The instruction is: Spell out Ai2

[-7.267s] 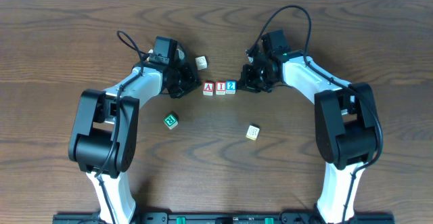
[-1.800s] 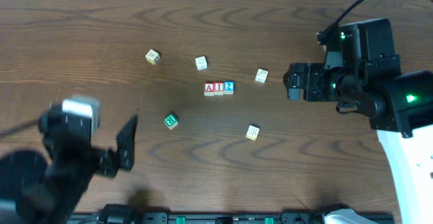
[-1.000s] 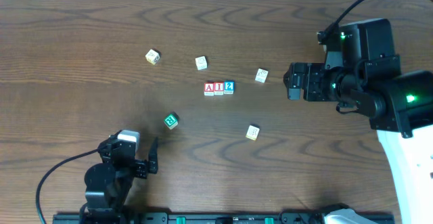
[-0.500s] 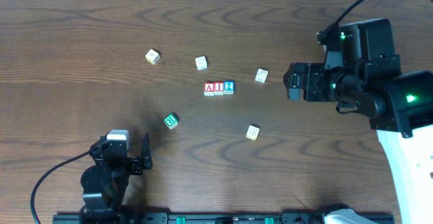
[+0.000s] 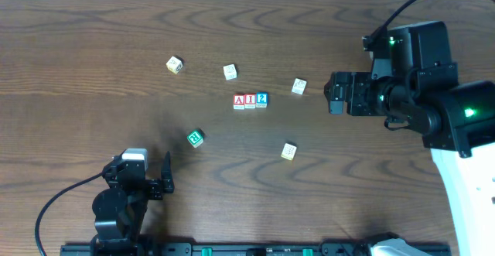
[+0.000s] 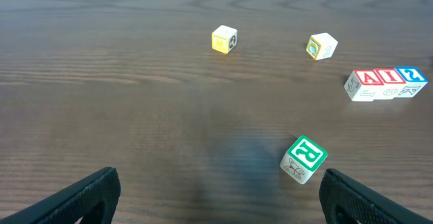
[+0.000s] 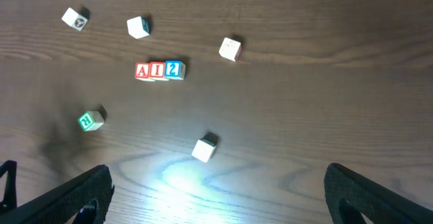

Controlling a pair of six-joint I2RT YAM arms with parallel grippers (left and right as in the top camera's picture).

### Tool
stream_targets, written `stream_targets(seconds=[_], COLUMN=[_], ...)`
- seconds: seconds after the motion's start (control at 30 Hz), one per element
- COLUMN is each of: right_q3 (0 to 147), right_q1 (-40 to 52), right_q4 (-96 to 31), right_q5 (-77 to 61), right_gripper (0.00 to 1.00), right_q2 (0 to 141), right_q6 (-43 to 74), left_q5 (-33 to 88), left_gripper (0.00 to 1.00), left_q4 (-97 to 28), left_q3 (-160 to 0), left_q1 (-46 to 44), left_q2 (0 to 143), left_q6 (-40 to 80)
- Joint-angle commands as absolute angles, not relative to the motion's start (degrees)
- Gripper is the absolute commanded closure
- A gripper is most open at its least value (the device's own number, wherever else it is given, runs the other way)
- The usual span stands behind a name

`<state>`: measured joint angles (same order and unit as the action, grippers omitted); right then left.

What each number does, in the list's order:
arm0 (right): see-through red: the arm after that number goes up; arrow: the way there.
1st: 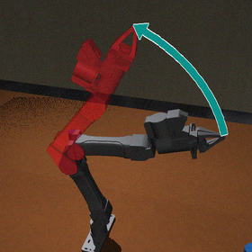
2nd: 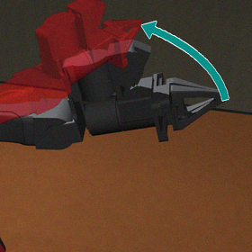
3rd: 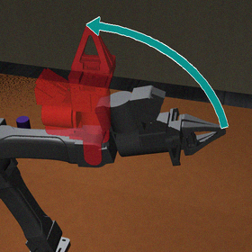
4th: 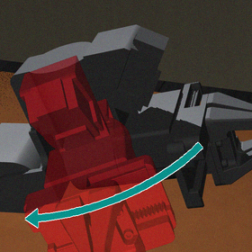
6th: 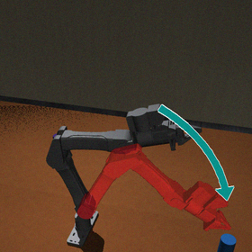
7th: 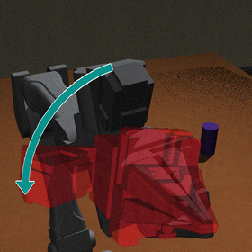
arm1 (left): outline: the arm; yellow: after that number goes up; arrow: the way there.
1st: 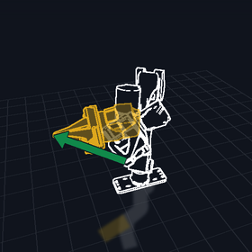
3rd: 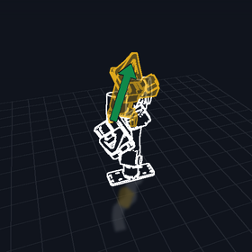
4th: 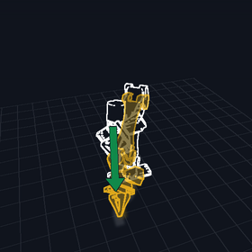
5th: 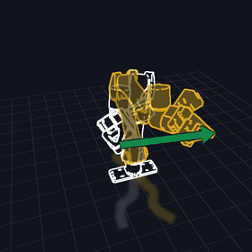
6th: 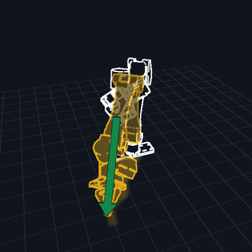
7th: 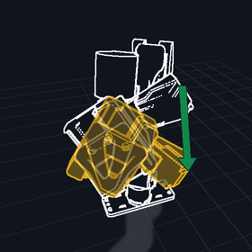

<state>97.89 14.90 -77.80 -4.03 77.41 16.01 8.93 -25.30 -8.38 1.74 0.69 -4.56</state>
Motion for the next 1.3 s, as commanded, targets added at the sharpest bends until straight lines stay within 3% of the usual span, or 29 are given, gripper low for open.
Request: stream_targets(seconds=[0.0, 0.23, 0.4, 0.73, 0.93, 1.27], right_q3=[98.35, 98.35, 96.03, 58.78, 40.56, 24.08], right_q1=[14.66, 14.66, 14.63, 12.12, 6.24, 5.63], right_q4=[-77.84, -77.84, -74.56, -48.03, -45.91, -43.09], right_q5=[-3.62, -3.4, 4.75, 4.71, 2.02, -0.71], right_gripper=[0.01, 0.01, 0.01, 0.01, 0.01, 0.01], right_q2=[77.25, 77.23, 70.98, 34.35, 17.04, 2.39], right_q6=[15.59, 15.55, 14.2, 8.05, 8.08, 8.1], left_q5=[8.19, 8.19, 8.19, 8.19, 8.19, 8.19], left_gripper=[0.05, 0.04, 0.05, 0.05, 0.05, 0.05], left_q4=[-25.26, -25.26, -25.26, -25.26, -25.26, -25.26], left_q3=[-7.25, -7.25, -7.25, -7.25, -7.25, -7.25], left_q1=[2.0, 2.0, 2.0, 2.0, 2.0, 2.0], left_q2=[0.25, 0.25, 0.25, 0.25, 0.25, 0.25], left_q6=[-5.34, -5.34, -5.34, -5.34, -5.34, -5.34])
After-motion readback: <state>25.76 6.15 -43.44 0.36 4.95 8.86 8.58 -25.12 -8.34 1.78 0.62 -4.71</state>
